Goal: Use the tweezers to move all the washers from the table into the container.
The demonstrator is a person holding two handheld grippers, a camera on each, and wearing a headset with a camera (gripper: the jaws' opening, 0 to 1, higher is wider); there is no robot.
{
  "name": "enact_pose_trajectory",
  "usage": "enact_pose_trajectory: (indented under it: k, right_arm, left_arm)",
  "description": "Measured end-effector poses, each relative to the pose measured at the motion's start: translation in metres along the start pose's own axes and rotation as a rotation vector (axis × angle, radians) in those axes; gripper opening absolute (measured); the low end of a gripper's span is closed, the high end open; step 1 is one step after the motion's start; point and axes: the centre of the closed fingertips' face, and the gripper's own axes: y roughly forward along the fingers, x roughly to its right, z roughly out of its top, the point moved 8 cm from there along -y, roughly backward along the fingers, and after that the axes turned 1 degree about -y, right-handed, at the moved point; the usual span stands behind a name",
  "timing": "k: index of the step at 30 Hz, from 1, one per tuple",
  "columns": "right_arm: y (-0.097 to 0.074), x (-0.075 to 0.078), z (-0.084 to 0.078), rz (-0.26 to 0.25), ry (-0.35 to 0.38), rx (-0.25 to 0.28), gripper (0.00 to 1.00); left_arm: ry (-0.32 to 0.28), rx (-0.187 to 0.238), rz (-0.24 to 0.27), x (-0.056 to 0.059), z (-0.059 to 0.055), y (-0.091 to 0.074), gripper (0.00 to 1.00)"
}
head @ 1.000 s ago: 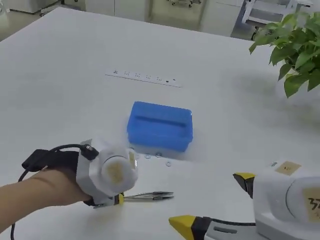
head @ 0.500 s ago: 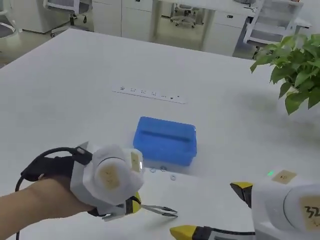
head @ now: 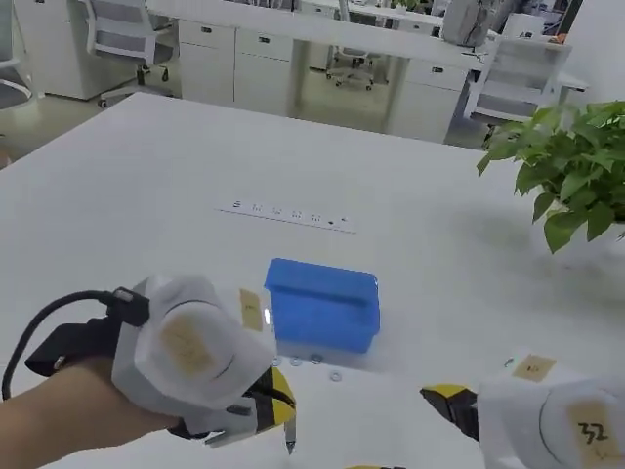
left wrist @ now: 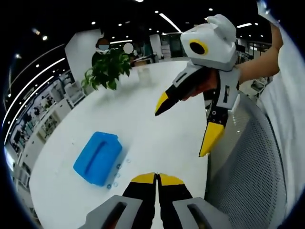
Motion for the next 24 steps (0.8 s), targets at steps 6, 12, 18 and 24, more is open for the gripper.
enact_pose_trajectory:
  k: [6, 12, 18, 24]
  right_arm:
    - [0.009, -0.019, 0.029, 0.258, -0.118, 0.029, 0.35]
    - [0.01, -0.032, 0.045, 0.342, -0.206, 0.028, 0.25]
    - [0.009, -0.04, 0.05, 0.366, -0.272, 0.029, 0.14]
    - [0.006, -0.043, 0.05, 0.359, -0.315, 0.045, 0.05]
  left_arm:
    - [0.047, 0.032, -0.062, 0.007, 0.02, -0.026, 0.0]
    - [0.103, 0.027, -0.098, 0.01, 0.038, -0.048, 0.0]
    - [0.123, 0.049, -0.151, 0.017, 0.052, -0.057, 0.0]
    - [0.124, 0.057, -0.159, 0.02, 0.057, -0.06, 0.0]
